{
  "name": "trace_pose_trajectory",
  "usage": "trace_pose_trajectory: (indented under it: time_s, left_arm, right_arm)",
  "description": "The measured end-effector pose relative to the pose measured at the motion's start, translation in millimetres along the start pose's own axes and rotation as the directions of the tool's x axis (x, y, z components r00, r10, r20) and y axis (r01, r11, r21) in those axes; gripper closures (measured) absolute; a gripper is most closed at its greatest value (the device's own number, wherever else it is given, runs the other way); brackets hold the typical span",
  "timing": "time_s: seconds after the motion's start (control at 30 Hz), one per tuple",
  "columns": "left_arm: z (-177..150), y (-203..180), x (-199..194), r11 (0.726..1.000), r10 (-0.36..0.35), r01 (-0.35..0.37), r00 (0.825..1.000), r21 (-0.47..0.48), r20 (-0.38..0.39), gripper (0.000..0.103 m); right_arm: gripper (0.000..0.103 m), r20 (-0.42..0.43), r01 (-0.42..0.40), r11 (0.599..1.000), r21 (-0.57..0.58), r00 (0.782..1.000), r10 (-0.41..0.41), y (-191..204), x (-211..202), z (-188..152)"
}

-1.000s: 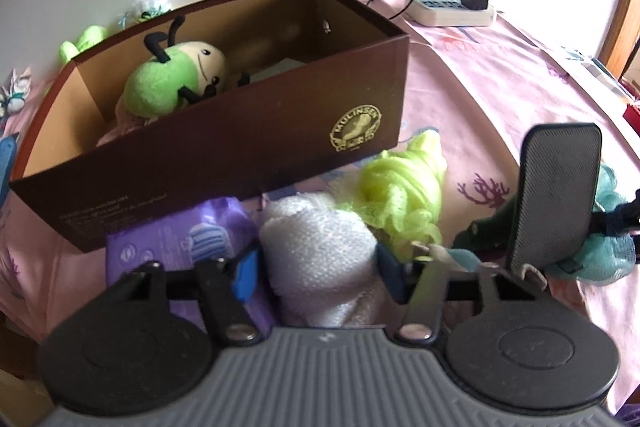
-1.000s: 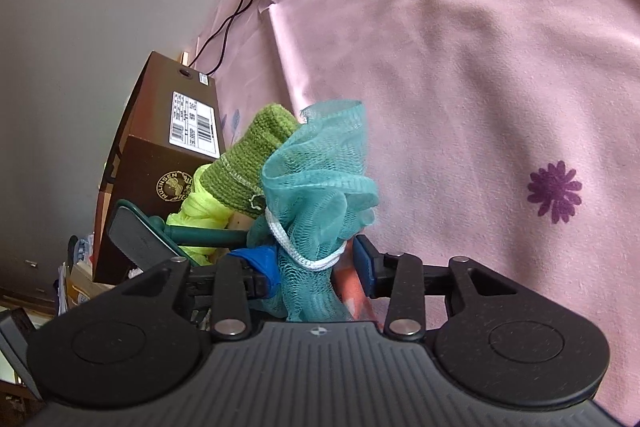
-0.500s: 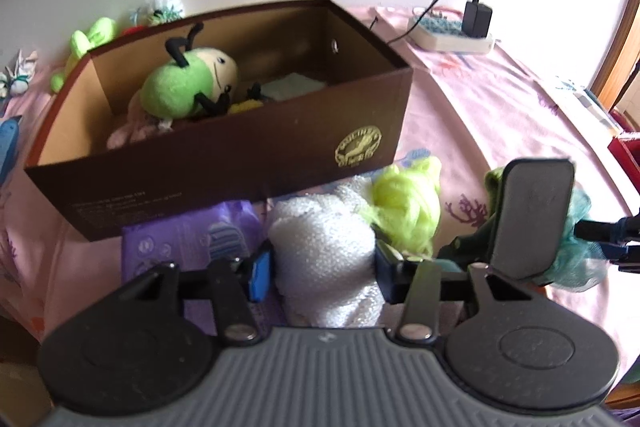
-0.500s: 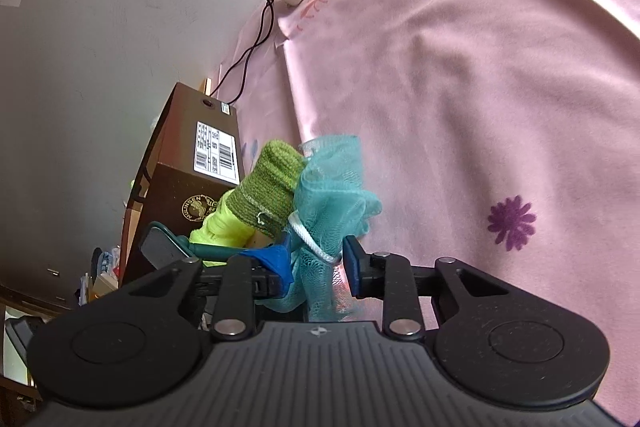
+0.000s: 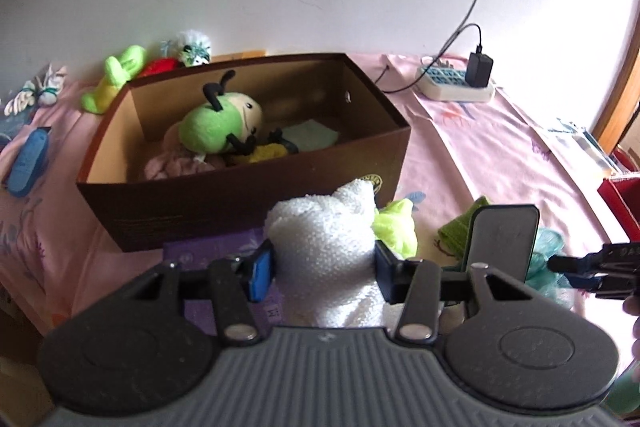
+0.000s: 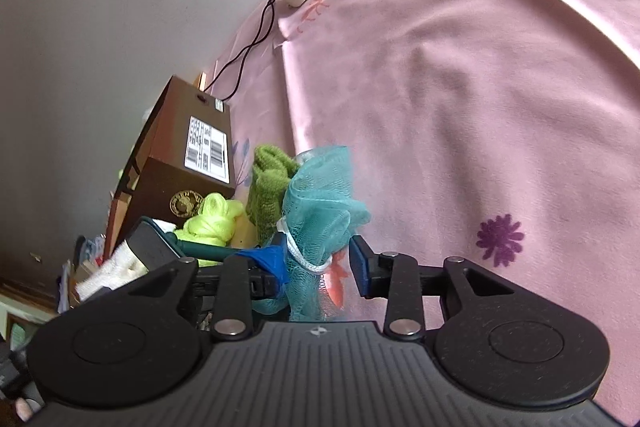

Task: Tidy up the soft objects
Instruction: 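Carry the white bundle and the green cloth with teal sponge into the brown box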

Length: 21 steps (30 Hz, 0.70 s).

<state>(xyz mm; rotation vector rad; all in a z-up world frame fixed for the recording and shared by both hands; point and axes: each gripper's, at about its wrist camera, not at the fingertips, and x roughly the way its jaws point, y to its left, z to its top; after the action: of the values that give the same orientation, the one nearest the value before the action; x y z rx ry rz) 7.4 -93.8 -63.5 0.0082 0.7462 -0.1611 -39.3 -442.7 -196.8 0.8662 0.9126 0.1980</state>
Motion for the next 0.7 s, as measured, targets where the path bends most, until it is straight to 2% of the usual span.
trace_pose_trajectory:
  time_s: [0.37,0.6,0.7]
  left_arm:
    - [6,2,-26,0.999,0.012,-0.009,0.998,-0.049,0.069,0.053]
    - [3,8,-30,0.999,0.008,-0.004,0.997,-0.054,0.075,0.053]
    - [5,16,-29,0.998,-0.001,0.006,0.997,-0.059,0.077,0.053]
  right_arm:
    - [0.08,0.008,0.031,0.995,-0.094,1.0,-0.031,25,35,0]
    - [0.08,0.034,0.11,0.974,-0.199,0.994,-0.106,40,52,-3]
    - [0.093,0.057,0.116,0.975,-0.188,0.993,-0.107,36,47,-5]
